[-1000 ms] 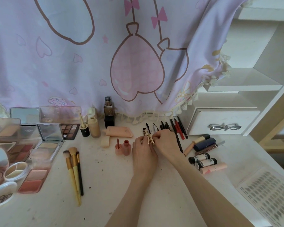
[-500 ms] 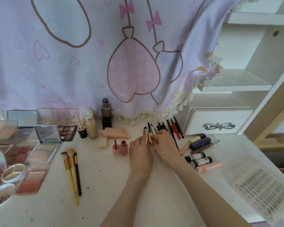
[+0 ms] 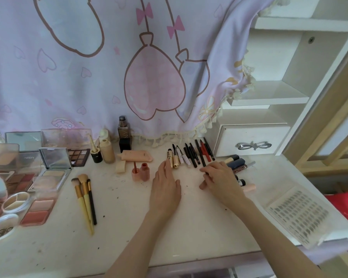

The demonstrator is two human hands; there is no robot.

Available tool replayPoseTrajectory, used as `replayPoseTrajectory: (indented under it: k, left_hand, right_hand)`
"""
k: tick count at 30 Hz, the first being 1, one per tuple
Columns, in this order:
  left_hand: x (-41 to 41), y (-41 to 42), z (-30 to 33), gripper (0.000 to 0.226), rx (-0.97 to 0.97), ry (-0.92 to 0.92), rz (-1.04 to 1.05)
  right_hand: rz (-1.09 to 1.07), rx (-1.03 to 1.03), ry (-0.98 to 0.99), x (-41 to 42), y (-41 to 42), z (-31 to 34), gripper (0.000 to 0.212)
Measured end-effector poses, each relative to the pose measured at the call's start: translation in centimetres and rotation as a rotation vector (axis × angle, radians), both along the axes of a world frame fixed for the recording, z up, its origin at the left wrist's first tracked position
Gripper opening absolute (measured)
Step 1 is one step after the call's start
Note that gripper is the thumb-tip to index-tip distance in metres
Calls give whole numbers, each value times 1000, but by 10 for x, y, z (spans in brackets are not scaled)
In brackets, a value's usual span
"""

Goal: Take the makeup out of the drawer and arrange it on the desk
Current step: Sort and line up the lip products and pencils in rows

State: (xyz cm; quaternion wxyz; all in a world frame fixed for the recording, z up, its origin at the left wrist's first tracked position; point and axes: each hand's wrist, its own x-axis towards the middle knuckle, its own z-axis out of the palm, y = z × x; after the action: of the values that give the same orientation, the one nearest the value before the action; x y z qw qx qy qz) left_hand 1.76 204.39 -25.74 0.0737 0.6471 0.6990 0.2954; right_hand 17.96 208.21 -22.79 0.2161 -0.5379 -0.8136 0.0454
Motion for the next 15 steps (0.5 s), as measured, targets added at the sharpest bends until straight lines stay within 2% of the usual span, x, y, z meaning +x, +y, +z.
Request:
replayPoseTrajectory:
  k: [7,15]
  left_hand:
    - [2,-19,-4,61,-52,75,2]
    - [2,-33,-7,59,-83,199,22]
  right_hand:
    - [65,-1,-222,17,-7,-2,28]
    - [161,43,-342,12,3,4,22]
